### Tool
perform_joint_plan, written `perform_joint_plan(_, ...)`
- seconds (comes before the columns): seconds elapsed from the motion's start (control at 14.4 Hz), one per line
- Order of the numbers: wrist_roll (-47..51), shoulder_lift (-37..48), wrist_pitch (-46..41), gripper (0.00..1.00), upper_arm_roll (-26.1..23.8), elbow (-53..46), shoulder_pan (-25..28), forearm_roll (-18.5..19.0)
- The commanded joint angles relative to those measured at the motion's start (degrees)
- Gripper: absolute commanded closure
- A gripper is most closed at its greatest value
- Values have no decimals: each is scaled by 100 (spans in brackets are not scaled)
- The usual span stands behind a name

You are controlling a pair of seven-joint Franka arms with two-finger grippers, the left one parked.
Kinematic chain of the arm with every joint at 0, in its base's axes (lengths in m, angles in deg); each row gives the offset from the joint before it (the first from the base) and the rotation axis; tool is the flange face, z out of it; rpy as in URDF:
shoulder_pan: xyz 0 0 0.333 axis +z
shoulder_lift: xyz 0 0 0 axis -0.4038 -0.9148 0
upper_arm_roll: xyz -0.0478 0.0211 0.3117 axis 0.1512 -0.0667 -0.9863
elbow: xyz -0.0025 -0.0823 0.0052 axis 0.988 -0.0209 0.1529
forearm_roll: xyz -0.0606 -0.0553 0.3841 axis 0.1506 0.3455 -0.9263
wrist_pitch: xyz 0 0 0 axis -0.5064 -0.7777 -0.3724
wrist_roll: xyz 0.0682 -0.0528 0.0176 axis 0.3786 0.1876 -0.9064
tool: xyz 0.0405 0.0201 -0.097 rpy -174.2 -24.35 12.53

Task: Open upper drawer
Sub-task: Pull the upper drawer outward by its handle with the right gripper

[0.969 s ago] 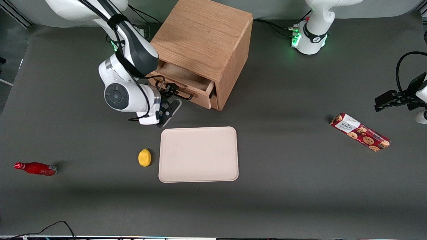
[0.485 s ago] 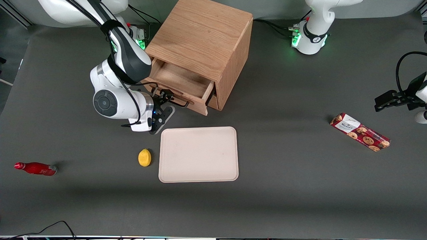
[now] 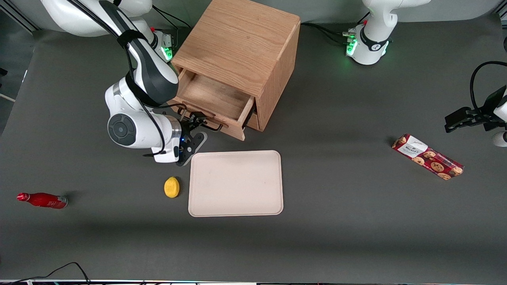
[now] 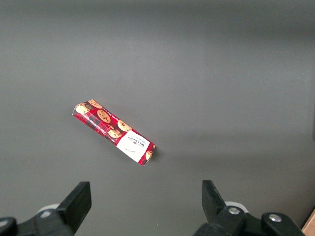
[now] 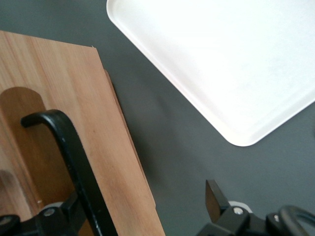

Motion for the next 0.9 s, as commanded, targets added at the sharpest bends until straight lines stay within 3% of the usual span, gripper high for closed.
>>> perform_joint_plan(0.0, -177, -269, -406, 0, 98, -550, -4, 119)
perform_joint_plan(0.83, -836, -489, -415, 0, 467, -788, 5, 347)
